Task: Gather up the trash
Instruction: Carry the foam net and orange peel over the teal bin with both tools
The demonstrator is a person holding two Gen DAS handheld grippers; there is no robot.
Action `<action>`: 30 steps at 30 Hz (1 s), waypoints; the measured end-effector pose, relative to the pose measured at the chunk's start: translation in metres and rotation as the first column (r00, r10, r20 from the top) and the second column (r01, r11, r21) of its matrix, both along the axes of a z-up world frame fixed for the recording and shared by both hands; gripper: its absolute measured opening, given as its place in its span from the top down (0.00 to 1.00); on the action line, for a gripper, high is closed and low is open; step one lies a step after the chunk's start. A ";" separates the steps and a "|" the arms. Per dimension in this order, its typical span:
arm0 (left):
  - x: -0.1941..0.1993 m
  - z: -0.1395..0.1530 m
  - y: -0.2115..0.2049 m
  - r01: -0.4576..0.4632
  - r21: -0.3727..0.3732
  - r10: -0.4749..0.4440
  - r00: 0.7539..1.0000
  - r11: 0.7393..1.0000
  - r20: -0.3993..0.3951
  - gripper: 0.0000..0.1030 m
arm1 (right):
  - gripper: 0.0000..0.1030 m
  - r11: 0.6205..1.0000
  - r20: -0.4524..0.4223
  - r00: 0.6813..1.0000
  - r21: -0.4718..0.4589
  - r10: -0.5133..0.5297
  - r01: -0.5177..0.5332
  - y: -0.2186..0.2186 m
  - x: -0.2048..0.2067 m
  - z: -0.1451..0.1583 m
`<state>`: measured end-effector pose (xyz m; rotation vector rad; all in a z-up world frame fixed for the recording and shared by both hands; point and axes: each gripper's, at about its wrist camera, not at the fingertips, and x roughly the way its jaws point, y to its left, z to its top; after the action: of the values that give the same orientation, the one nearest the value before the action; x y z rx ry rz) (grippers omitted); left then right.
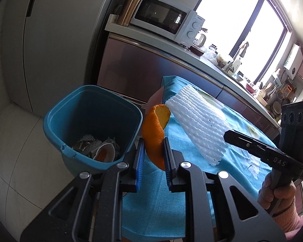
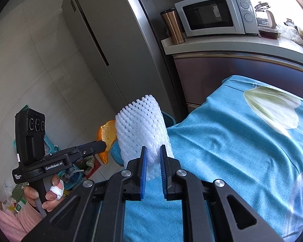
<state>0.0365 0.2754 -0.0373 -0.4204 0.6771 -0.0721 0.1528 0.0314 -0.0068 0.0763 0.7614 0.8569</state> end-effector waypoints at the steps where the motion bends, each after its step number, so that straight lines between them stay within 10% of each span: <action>1: 0.000 0.000 0.002 -0.005 0.001 0.005 1.000 1.000 -0.001 0.82 | 0.89 1.000 0.000 1.000 -0.001 0.002 -0.002 0.002 0.001 0.000; 30: 0.021 -0.023 0.031 -0.086 -0.006 0.086 0.994 0.996 -0.061 0.82 | 0.89 0.997 -0.062 0.997 -0.061 0.048 -0.051 0.053 0.031 -0.007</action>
<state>0.0575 0.3063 -0.0601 -0.4609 0.7182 0.0197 0.1835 0.0840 -0.0134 0.0279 0.8489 0.8802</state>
